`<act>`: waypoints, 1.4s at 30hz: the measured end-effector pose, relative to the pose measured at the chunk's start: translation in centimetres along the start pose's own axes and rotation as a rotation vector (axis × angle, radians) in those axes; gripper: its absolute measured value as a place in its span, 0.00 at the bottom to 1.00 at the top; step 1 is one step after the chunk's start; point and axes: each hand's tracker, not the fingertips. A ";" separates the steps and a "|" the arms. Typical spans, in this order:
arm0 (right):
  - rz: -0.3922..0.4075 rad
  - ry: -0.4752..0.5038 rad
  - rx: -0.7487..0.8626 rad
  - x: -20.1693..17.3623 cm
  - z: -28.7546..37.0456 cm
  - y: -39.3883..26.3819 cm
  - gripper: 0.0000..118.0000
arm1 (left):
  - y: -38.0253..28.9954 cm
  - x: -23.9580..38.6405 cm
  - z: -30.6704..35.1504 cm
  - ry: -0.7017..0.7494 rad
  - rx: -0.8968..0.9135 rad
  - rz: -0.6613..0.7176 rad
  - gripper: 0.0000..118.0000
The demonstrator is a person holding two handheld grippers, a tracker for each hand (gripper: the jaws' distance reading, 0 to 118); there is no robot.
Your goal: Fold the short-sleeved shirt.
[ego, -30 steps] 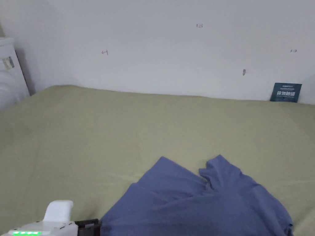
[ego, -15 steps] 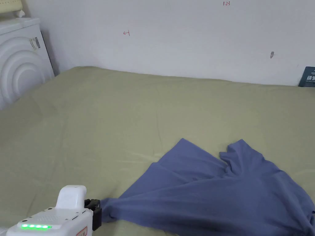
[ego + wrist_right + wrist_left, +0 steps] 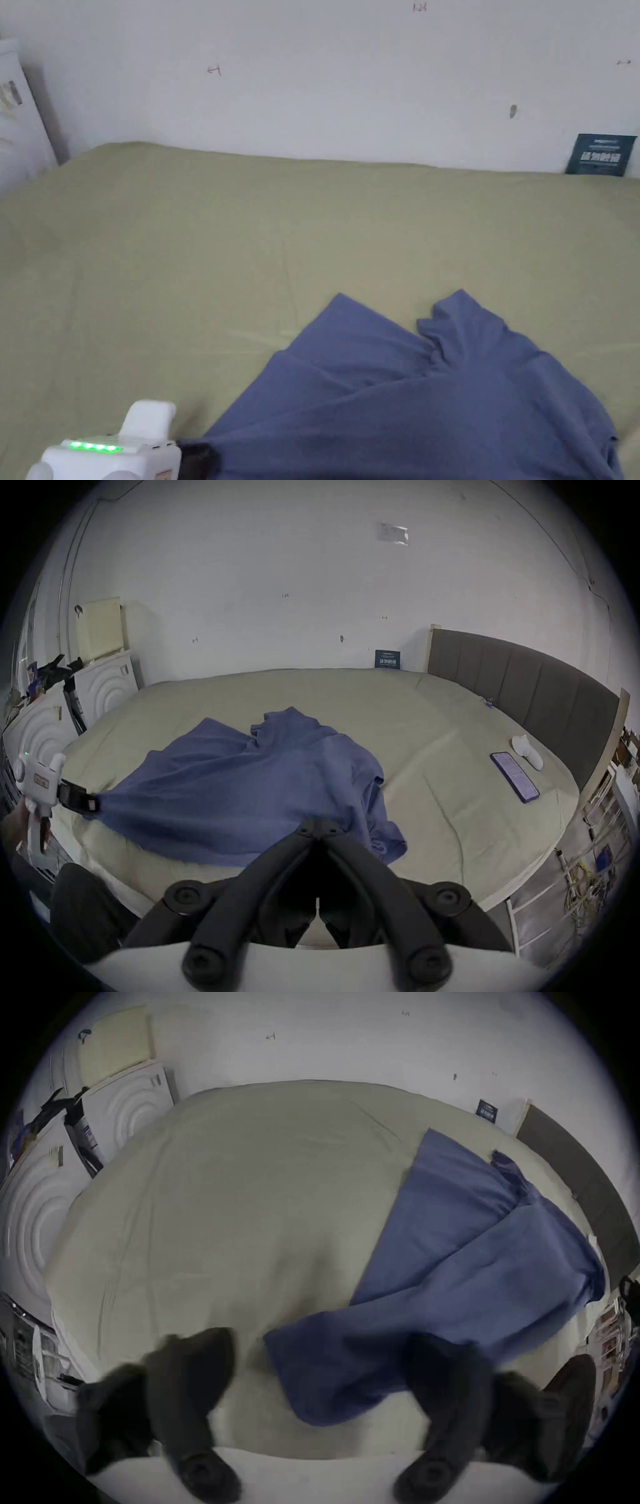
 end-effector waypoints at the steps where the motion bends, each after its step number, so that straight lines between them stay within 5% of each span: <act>1: -0.011 0.005 -0.011 0.3 -0.6 0.2 0.00 | -0.2 0.4 -0.1 -0.008 0.011 -0.008 0.05; 10: -0.017 0.021 -0.087 6.2 -16.1 10.2 0.00 | 0.1 0.7 -1.0 -0.005 0.025 -0.030 0.03; 14: 0.063 0.061 -0.254 6.5 -25.8 14.0 0.04 | 0.4 0.3 -1.1 -0.013 0.010 -0.007 0.03; 16: 0.082 0.071 -0.346 6.5 -30.0 14.8 0.24 | 0.8 0.1 -1.2 -0.022 0.003 0.003 0.03; 17: 0.063 0.098 -0.399 6.6 -31.7 15.0 0.24 | 0.8 0.0 -1.3 -0.026 0.000 0.009 0.03; 18: 0.048 0.108 -0.465 6.6 -33.5 14.7 0.71 | 0.8 -0.1 -1.4 -0.028 -0.006 0.016 0.03; 19: 0.062 0.090 -0.474 6.7 -33.9 14.5 0.97 | 1.0 -0.1 -1.5 -0.030 -0.006 0.017 0.03; 21: 0.139 0.061 -0.480 4.0 -33.2 14.9 0.86 | 1.0 -0.1 -1.5 -0.031 -0.009 0.021 0.03; 24: 0.254 0.027 -0.522 1.5 -32.1 13.9 0.83 | 1.1 0.2 -1.6 -0.027 -0.014 0.009 0.03; 26: 0.228 0.040 -0.486 3.7 -34.0 13.5 0.74 | 1.1 0.0 -1.6 -0.026 -0.017 0.011 0.03; 28: 0.237 0.099 -0.396 3.1 -31.5 14.0 0.01 | 1.4 0.2 -1.5 -0.026 -0.023 0.016 0.03; 32: 0.214 0.148 -0.256 3.6 -23.6 15.7 0.00 | 2.0 0.2 0.2 -0.006 -0.002 0.040 0.03; 35: 0.089 0.168 -0.113 3.6 -13.2 17.8 0.00 | 3.3 -0.1 3.9 -0.011 0.101 0.100 0.03; 38: 0.122 0.175 -0.015 4.9 -5.3 19.4 0.00 | 5.0 0.1 8.3 -0.033 0.190 0.106 0.03; 42: 0.069 0.186 0.103 7.1 2.9 20.5 0.00 | 8.1 0.5 13.7 -0.054 0.308 0.102 0.03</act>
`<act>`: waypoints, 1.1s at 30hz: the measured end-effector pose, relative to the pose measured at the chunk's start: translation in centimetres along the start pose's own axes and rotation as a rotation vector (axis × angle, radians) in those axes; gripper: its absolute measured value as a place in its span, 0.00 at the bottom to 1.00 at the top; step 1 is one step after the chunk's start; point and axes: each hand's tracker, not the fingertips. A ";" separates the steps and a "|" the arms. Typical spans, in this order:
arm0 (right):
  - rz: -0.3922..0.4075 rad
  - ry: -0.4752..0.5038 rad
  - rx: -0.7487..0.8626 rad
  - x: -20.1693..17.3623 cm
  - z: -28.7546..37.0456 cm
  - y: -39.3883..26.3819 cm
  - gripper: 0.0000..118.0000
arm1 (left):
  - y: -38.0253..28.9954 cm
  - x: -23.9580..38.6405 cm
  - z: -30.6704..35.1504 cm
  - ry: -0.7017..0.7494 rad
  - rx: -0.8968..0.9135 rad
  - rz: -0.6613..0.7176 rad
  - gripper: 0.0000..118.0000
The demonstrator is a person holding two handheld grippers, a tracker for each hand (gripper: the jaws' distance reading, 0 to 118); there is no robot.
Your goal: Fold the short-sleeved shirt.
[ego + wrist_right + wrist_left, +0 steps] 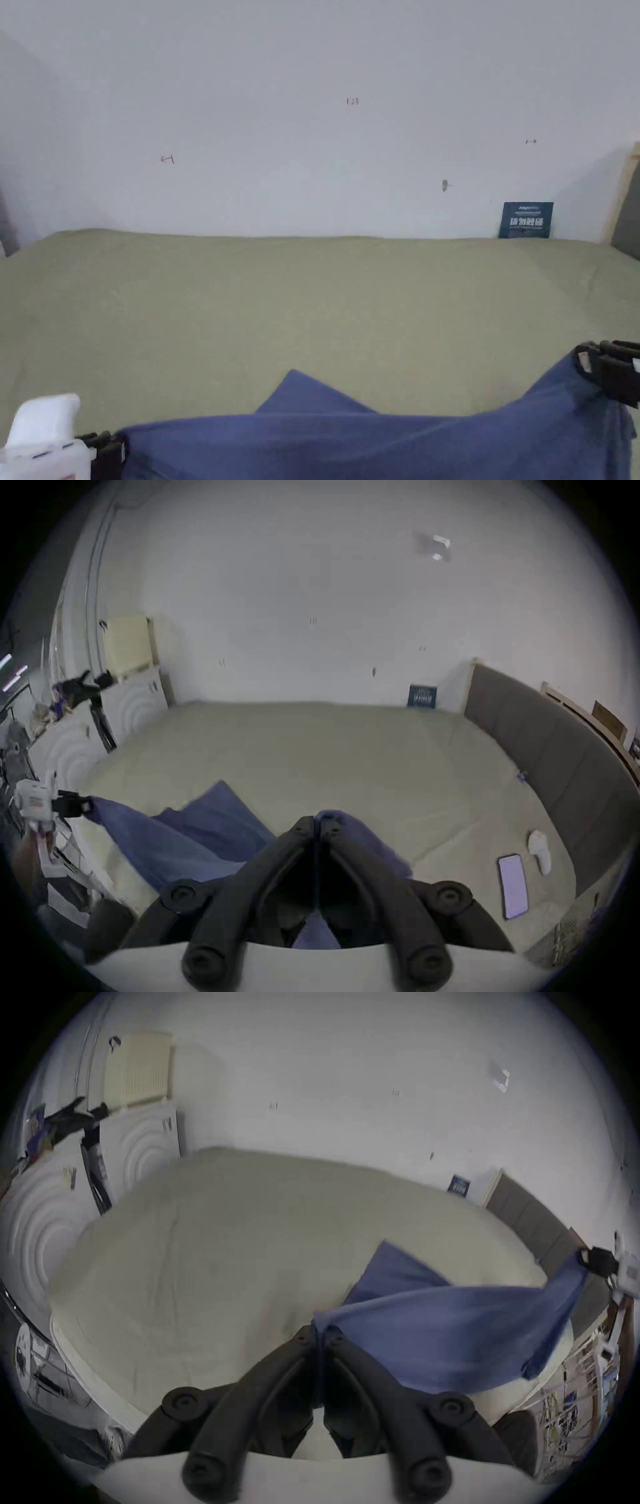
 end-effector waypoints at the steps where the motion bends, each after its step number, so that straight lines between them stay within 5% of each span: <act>1: -0.001 -0.008 0.029 0.1 1.5 0.4 0.00 | 1.1 0.2 0.7 -0.007 0.027 0.000 0.03; 6: 0.004 -0.030 0.140 2.1 6.7 1.9 0.00 | 6.6 1.7 5.6 0.013 0.148 -0.047 0.03; 7: 0.006 -0.029 0.148 -0.6 8.6 2.4 0.00 | 7.5 1.7 6.4 0.009 0.158 -0.048 0.03; 14: 0.006 -0.027 0.230 -3.3 11.4 5.7 0.00 | 12.3 2.8 9.9 0.000 0.224 -0.072 0.03; 30: 0.032 -0.049 0.213 -2.6 7.3 9.5 0.00 | 16.0 3.2 7.9 0.037 0.224 -0.090 0.03; 33: 0.035 -0.061 0.188 0.1 2.9 10.9 0.00 | 17.9 3.7 6.1 0.061 0.216 -0.092 0.03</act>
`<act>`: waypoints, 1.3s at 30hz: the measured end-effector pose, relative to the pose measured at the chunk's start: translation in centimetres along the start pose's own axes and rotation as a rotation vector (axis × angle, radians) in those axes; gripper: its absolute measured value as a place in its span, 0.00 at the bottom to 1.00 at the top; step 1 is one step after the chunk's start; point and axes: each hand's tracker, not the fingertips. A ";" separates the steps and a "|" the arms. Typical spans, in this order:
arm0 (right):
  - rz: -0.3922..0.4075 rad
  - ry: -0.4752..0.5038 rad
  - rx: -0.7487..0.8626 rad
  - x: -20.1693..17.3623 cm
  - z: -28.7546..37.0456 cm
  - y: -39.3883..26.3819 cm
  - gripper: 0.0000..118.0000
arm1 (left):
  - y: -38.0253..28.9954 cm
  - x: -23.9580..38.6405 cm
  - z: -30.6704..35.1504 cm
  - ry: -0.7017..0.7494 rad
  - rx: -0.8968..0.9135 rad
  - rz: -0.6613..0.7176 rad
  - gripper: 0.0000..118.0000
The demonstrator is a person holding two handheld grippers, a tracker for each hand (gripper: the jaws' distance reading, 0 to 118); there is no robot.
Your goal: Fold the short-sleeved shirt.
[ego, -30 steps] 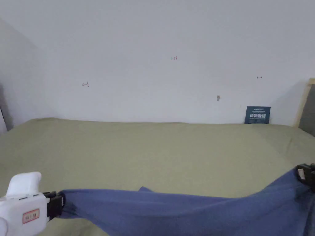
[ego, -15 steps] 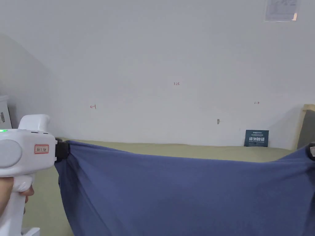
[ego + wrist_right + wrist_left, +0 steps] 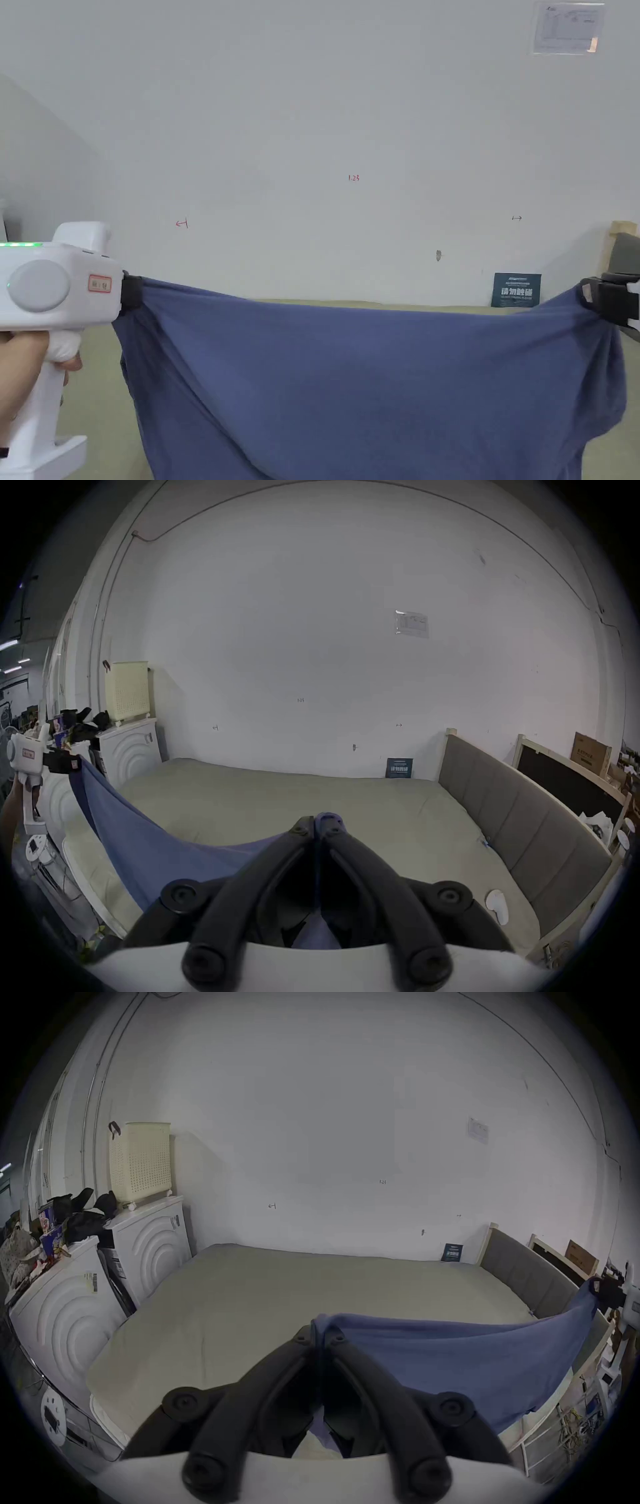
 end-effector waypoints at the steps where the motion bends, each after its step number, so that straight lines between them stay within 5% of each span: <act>1: 0.000 -0.008 -0.004 0.2 -1.0 0.4 0.00 | 0.6 0.1 -0.7 0.004 0.000 0.000 0.03; 17: 0.079 -0.099 -0.054 1.2 -22.8 6.9 0.00 | 11.0 2.3 -15.1 0.127 0.042 0.003 0.03; 22: 0.040 -0.128 -0.084 0.8 -29.3 6.4 0.00 | 11.0 2.7 -20.6 0.160 0.045 0.006 0.03; 31: 0.074 -0.136 -0.266 0.4 -35.6 -4.9 0.00 | 0.7 2.8 -28.4 0.150 -0.121 -0.032 0.03; 39: -0.004 -0.083 -0.428 1.2 -27.0 -18.5 0.00 | -13.5 1.0 -24.7 0.105 -0.273 -0.075 0.03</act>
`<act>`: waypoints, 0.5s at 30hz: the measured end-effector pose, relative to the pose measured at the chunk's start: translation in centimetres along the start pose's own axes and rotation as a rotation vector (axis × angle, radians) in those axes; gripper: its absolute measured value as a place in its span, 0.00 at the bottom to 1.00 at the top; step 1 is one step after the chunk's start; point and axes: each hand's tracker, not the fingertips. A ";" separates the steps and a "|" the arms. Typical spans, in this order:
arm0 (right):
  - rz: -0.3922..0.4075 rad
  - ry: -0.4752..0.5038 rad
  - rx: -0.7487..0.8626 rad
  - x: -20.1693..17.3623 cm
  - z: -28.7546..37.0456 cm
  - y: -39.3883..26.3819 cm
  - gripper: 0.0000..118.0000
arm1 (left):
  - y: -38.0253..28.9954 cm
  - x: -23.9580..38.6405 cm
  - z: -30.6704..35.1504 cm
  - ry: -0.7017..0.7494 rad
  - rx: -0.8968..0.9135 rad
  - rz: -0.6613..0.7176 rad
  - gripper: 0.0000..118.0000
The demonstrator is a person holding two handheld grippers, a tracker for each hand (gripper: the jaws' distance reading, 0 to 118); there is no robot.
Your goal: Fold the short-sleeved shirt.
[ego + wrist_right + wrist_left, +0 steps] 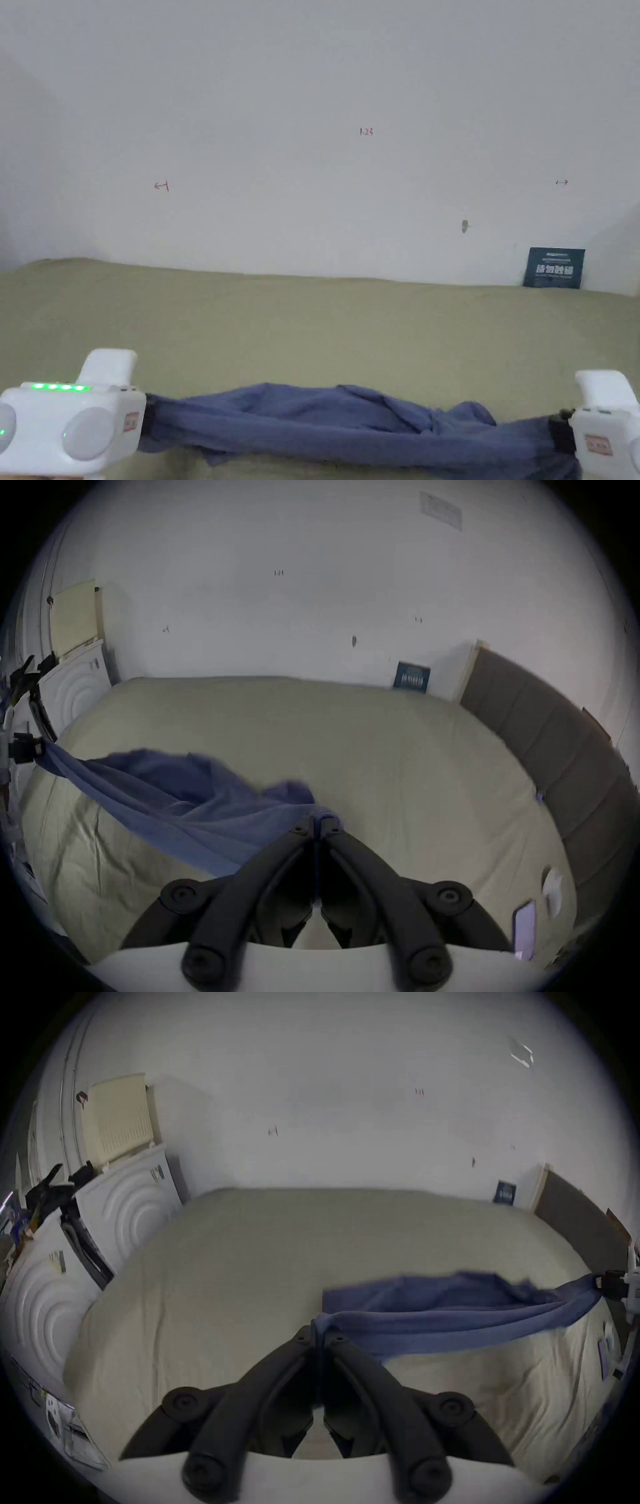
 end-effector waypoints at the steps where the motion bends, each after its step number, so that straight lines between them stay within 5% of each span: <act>1: 0.001 0.032 -0.025 0.2 1.0 -1.4 0.00 | -1.5 -0.2 1.0 -0.003 -0.002 0.003 0.03; 15: -0.008 0.044 -0.044 1.2 17.1 -20.0 0.00 | -18.9 -3.9 15.4 -0.080 -0.104 0.043 0.03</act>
